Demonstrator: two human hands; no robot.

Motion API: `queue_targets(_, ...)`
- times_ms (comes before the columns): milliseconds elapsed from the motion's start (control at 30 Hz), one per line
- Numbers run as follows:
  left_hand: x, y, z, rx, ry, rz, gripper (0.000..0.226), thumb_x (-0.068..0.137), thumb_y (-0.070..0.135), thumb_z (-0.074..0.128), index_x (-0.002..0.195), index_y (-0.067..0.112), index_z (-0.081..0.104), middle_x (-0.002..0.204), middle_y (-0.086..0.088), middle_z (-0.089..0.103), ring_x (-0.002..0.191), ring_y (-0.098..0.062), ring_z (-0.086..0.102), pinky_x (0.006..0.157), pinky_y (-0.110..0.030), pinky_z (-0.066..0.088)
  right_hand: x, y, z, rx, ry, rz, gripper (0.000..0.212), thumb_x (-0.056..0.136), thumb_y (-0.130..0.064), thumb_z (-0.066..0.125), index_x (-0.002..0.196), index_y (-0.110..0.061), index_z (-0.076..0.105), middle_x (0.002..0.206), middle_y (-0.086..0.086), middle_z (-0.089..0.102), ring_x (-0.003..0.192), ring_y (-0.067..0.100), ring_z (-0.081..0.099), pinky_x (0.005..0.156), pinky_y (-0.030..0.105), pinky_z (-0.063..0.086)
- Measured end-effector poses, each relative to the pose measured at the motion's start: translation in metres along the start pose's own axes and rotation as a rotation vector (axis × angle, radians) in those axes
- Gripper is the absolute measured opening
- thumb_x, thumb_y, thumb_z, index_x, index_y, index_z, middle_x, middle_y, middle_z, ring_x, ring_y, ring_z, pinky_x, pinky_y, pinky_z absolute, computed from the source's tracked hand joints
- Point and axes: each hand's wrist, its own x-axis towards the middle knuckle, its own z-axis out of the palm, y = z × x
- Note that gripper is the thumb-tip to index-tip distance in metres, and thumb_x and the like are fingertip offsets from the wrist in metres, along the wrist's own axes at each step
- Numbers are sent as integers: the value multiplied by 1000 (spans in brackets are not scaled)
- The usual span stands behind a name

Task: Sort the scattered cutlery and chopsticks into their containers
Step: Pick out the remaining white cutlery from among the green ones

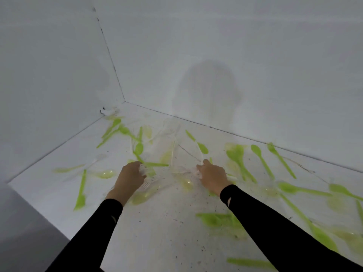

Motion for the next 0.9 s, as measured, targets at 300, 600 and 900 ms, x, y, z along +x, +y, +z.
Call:
queue_targets(300,6,-4,-2,87,-238,-13,61,69,12,86,124,4,60,121,-13,62,118,-27,55,83,-24,38,-6,35,1,174,99,106,35,93,-3,45,124,-13,55,123,3,48,86,28,61,63,31,39)
queue_targets(600,2,18,7,281,-131,170,33,80,24,71,108,10,63,113,-8,63,112,-28,59,84,-32,48,-31,43,-32,473,391,207,27,99,-31,55,117,-12,61,107,2,53,89,26,58,67,29,38)
queue_targets(900,-45,138,-33,-693,50,320,20,85,24,74,83,7,63,73,-1,60,66,-13,54,64,-27,41,-109,53,-76,952,475,250,12,91,-27,64,82,-20,60,82,-8,58,74,6,54,65,20,40)
